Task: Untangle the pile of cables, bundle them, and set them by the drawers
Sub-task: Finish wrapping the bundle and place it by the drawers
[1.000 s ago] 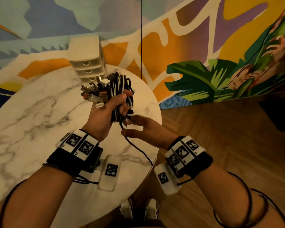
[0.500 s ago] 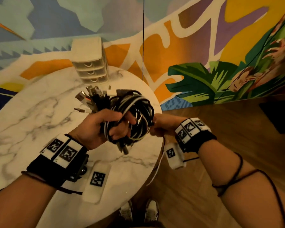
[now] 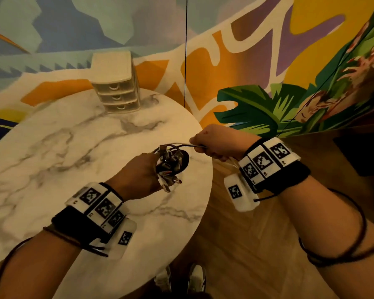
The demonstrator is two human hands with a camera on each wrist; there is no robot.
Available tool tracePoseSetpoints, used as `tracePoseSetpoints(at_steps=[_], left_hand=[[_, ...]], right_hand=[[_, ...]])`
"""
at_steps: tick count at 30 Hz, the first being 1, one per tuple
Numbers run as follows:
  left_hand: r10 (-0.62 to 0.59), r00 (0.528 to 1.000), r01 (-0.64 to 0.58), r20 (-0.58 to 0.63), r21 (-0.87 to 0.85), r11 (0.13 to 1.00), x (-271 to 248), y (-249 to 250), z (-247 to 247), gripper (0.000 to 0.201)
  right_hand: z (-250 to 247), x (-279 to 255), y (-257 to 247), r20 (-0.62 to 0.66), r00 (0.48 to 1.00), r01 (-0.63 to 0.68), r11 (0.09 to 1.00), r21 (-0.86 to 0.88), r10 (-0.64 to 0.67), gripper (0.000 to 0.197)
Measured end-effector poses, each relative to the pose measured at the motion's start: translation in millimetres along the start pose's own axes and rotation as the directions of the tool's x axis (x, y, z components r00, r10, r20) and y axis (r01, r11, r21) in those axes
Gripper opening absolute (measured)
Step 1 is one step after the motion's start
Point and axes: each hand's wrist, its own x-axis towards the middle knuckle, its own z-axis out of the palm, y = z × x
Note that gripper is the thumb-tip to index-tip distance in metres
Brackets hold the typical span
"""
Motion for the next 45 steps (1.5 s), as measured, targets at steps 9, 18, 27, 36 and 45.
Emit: tracePoseSetpoints(at_steps=[9,18,27,36,45], left_hand=[[-0.201,0.945,0.05,-0.259,-0.494,0.868,16.6,18.4,10.1,0.022],[-0.371,0.902,-0.054,-0.222,-0.909,0.413,32.1,42.7,18.7,0.029],[-0.354,0.925,-0.125,-0.138,-0.99,0.061,41.1,41.1,-1.9,0.009],[0.035,0.997,0.046,0.064,-0.923,0.381,1.4,24.0,2.8,0.009],[0.009,0.956,0.172,0.292,-0.586,0.792,-11.9,42.0,-19.1,0.02]], right_hand=[[46.6,12.1,-0.5,-0.296,0.952,0.163,0.945,0.282,-0.076,0.047],[72.9,5.9,-6.0,-0.355,0.929,0.296,0.79,0.537,-0.107,0.053],[125.5,5.2,35.9,-0.13,0.976,0.218,0.767,0.603,-0.175,0.056],[69.0,31.4,59.6,0.429,0.9,0.065,0.997,0.043,-0.077,0.031],[14.6,30.1,62.4,0.291,0.956,0.074,0.94,-0.333,0.028,0.031]])
